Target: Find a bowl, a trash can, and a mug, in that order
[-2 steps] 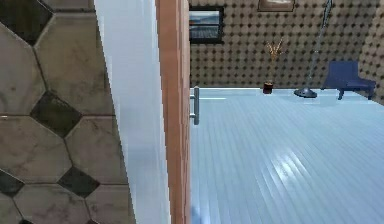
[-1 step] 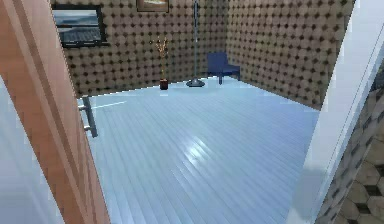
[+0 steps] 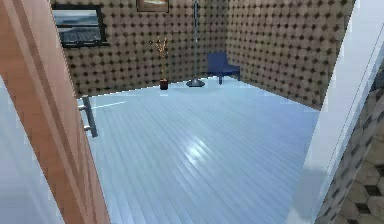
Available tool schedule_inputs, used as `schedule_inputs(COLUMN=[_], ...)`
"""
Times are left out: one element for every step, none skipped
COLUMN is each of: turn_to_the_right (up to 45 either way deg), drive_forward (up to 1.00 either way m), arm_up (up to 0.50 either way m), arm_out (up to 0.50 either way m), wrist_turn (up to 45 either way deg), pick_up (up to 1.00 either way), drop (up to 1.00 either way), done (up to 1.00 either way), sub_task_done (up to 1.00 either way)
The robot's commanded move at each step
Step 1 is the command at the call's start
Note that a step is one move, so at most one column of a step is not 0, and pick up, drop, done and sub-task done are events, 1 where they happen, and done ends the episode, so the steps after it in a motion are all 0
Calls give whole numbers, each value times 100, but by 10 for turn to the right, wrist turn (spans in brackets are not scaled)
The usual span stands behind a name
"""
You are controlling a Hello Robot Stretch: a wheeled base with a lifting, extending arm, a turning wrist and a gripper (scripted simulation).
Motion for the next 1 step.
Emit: schedule_inputs(turn_to_the_right=[450], drive_forward=[0], arm_up=[0], arm_out=[0], wrist_turn=[0], pick_up=[0], drop=[0], done=[0], sub_task_done=[0])
